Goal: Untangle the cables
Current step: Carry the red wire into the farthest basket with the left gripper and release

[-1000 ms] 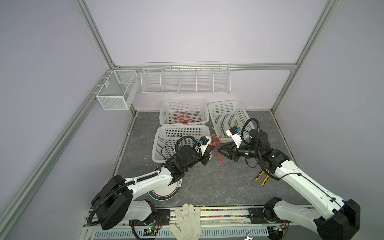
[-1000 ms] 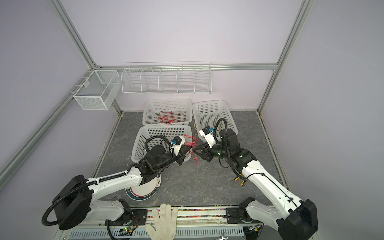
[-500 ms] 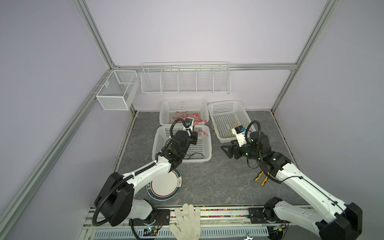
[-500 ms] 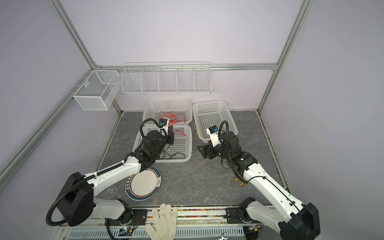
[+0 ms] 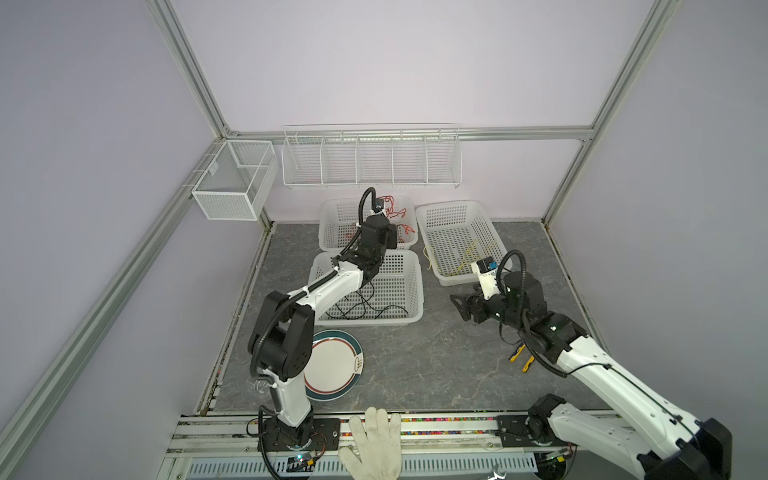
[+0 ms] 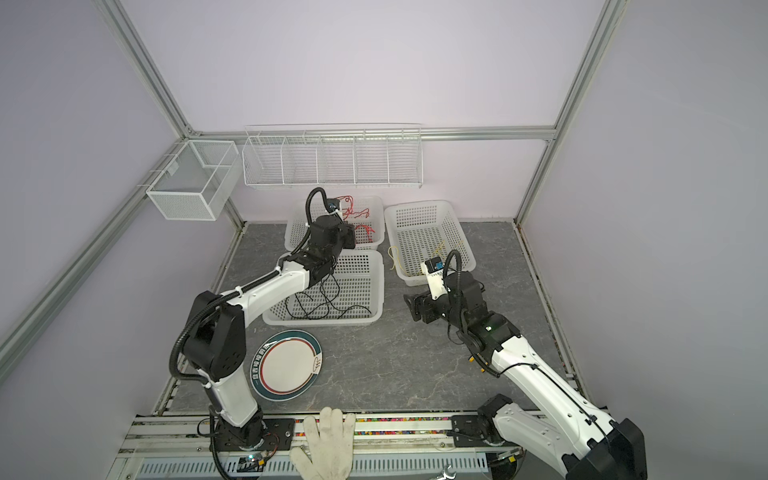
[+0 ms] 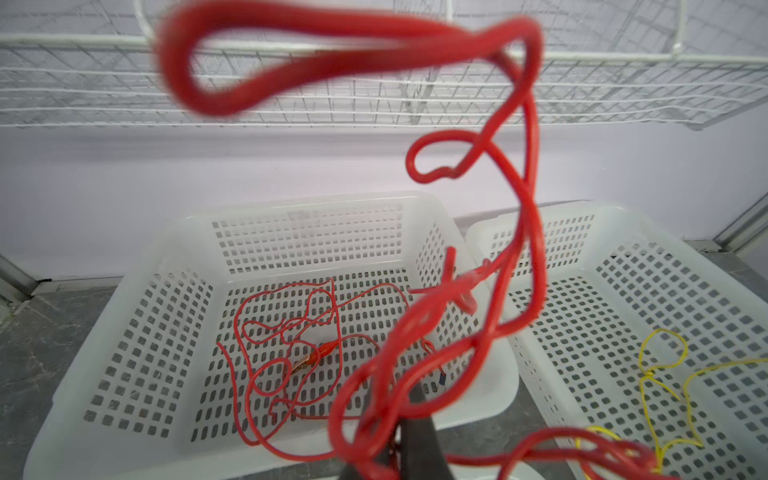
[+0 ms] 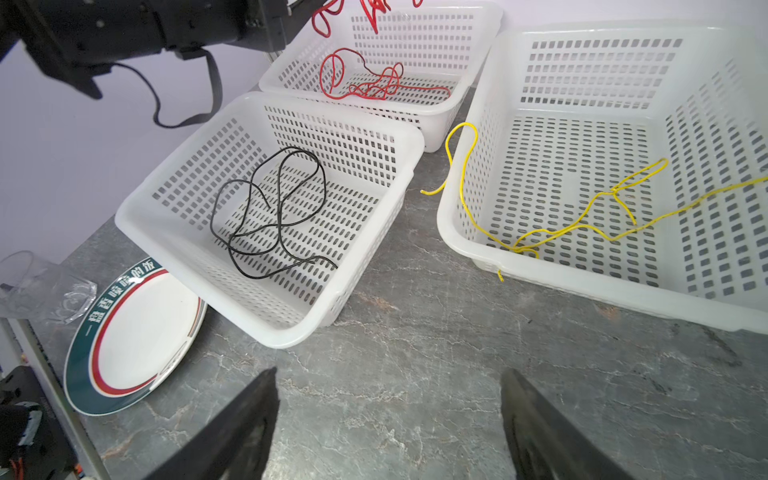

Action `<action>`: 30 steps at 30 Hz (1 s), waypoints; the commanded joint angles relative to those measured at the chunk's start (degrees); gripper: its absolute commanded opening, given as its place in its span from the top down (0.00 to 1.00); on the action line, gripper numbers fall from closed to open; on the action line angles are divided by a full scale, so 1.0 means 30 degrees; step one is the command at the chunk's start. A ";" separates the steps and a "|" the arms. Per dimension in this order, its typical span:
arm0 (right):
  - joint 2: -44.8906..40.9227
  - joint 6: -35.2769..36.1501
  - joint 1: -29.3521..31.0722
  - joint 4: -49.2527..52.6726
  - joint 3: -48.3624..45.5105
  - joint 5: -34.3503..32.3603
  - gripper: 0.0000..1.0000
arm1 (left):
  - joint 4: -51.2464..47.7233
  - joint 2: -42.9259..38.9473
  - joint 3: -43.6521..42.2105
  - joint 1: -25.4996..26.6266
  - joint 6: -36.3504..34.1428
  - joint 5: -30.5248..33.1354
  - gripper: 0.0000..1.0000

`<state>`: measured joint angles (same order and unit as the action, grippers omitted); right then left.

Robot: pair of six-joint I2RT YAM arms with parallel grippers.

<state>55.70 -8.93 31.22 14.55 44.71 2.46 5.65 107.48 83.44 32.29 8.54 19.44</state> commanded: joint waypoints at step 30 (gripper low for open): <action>-0.1167 0.0547 0.0031 -0.0117 -0.1397 -0.1321 0.14 | -0.5850 0.5256 0.7036 -0.0305 0.2058 -0.1409 0.50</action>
<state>52.03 -8.08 31.22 14.79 41.19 -0.71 -12.95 127.61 106.26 31.53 15.59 16.01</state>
